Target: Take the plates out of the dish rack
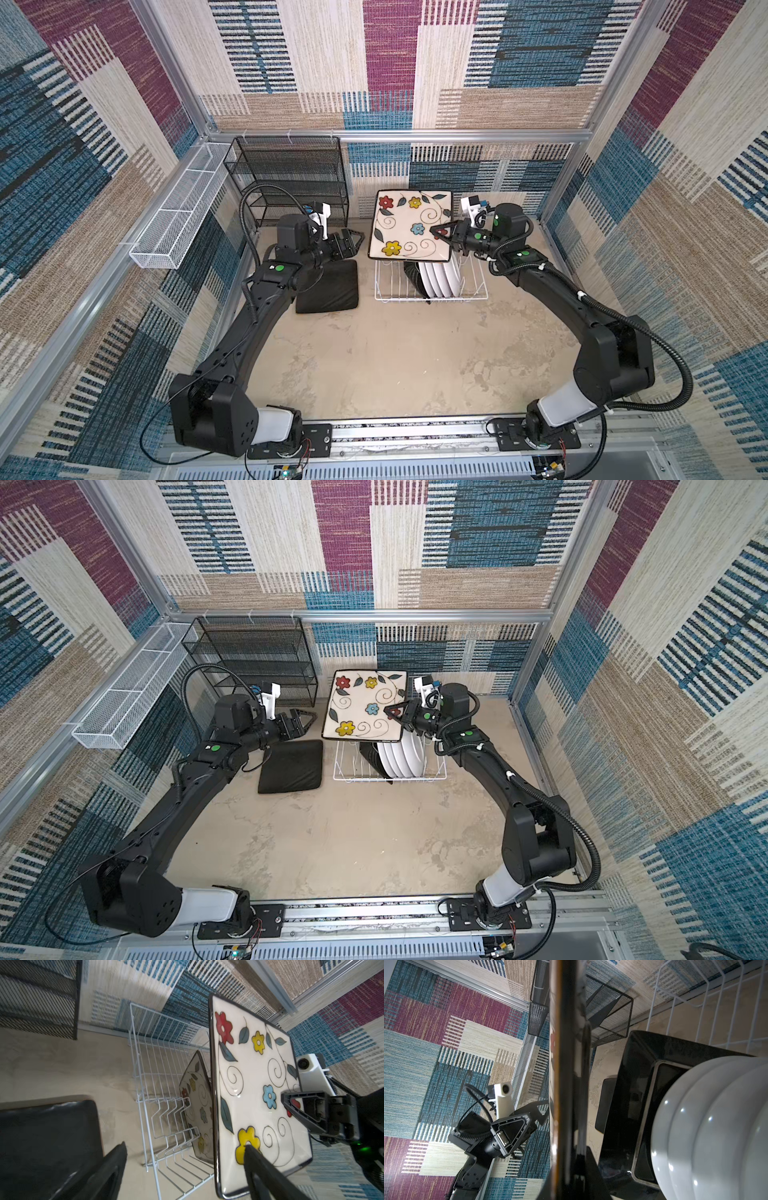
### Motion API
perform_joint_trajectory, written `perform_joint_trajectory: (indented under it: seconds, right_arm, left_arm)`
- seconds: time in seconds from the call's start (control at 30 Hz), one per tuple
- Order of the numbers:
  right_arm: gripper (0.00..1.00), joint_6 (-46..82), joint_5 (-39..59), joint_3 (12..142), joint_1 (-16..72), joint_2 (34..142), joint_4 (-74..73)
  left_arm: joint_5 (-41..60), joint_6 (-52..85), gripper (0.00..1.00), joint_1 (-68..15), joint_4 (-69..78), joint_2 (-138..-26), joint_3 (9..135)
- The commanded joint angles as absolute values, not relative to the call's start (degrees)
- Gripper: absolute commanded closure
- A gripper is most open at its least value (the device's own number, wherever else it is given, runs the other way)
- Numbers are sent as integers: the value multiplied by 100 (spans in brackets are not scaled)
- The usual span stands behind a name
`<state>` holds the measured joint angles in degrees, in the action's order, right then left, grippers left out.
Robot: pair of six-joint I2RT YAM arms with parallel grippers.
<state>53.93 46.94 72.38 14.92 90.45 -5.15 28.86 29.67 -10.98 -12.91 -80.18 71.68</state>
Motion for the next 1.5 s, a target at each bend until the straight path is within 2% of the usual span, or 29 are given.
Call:
perform_joint_trajectory:
  seconds: [0.0, 0.27, 0.37, 0.57, 1.0, 1.2, 1.3, 1.47]
  right_arm:
    - [100, 5379, 5150, 7361, 1503, 9087, -1476]
    - [100, 5428, 5399, 7341, 1496, 9210, -1537]
    - [100, 5539, 5451, 7337, 1501, 9295, -1688]
    - [100, 5678, 5627, 7445, 1516, 9528, -1890]
    - [100, 5399, 5924, 7919, 1701, 10036, -1618]
    - [100, 5432, 5924, 7825, 1757, 10077, -1703]
    - [100, 5432, 5906, 7806, 1751, 10081, -1705]
    - [100, 5432, 5904, 7766, 1755, 10087, -1696]
  left_arm:
    - [3772, 3461, 12, -1081, -1005, -8219, 7280]
    - [4751, 3868, 15, -1090, -412, -8769, 7408]
    - [4970, 4131, 23, -1089, -170, -8916, 7427]
    - [5457, 4650, 31, -1100, 419, -9057, 7386]
    - [5906, 4735, 50, -1116, 422, -9163, 7459]
    - [5976, 4817, 68, -1116, 623, -9091, 7314]
    - [6011, 4986, 83, -1116, 886, -9067, 7204]
    - [5994, 5203, 98, -1114, 1220, -9051, 7053]
